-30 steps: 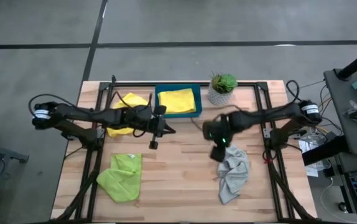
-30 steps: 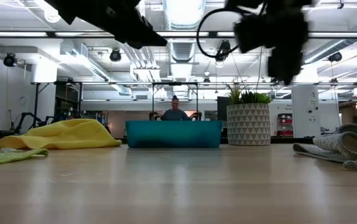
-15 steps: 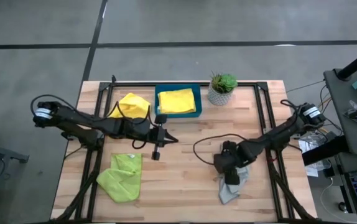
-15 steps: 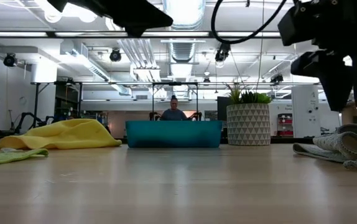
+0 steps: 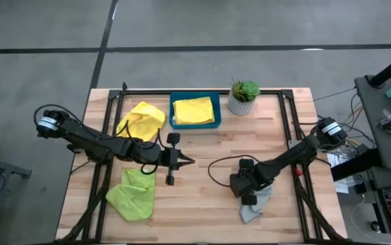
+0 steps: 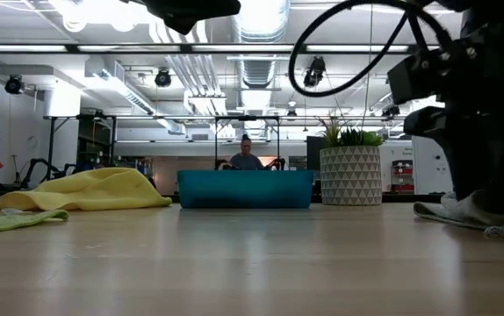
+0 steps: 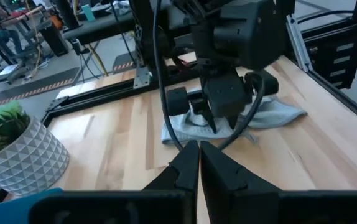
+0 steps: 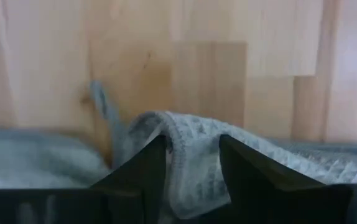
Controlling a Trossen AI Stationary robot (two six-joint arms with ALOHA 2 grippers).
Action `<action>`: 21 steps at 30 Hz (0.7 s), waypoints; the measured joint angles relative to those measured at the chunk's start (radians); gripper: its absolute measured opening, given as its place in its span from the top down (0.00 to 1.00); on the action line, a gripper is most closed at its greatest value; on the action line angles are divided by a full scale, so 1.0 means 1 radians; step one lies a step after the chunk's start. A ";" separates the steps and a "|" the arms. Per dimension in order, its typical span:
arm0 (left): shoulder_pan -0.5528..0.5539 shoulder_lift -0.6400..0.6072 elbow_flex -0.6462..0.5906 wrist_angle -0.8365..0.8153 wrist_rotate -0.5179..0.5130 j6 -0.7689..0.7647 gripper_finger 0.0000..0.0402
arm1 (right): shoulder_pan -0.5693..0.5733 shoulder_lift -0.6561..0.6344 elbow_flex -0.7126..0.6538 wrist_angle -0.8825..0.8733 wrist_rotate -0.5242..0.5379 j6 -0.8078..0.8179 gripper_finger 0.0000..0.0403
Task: Fold microfiber towels
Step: Fold the gray microfiber cloth
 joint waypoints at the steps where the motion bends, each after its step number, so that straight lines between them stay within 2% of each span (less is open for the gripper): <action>1: 0.000 0.000 0.000 -0.001 0.000 0.000 1.00 | 0.000 0.008 0.007 0.000 0.008 -0.001 0.66; 4: 0.000 0.000 0.000 -0.001 0.000 0.001 1.00 | 0.000 0.016 0.024 -0.005 0.025 0.000 0.74; 9: 0.000 0.000 -0.003 -0.001 0.000 0.001 1.00 | 0.000 0.009 0.042 -0.040 0.071 0.000 0.95; 15: 0.002 0.000 -0.006 0.001 -0.009 -0.004 1.00 | -0.031 -0.010 0.136 -0.118 0.195 -0.021 0.98; 21: 0.004 0.000 -0.006 0.029 -0.035 -0.004 0.98 | -0.113 -0.031 0.281 -0.143 0.235 -0.133 0.98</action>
